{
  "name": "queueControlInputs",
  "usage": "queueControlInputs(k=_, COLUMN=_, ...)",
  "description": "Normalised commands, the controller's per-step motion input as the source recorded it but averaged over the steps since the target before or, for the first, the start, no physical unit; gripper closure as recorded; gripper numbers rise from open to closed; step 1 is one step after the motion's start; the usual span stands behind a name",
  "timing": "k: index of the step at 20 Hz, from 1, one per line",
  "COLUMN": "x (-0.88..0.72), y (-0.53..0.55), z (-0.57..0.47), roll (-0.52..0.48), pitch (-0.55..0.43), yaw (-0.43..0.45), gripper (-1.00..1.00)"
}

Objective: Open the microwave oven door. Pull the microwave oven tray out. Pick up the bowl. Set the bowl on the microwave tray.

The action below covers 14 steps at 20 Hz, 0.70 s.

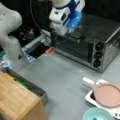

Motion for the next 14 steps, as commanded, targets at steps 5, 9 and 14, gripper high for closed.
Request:
queueControlInputs(k=5, x=-0.06, y=0.21, z=-0.15, roll=0.201, pitch=-0.067, yaw=-0.159, gripper=-1.00)
queueControlInputs(k=9, x=-0.10, y=0.09, z=-0.15, roll=0.165, pitch=-0.076, yaw=-0.150, gripper=-1.00)
queueControlInputs(k=14, x=-0.14, y=0.04, z=-0.15, roll=0.236, pitch=-0.091, yaw=-0.130, gripper=-1.00)
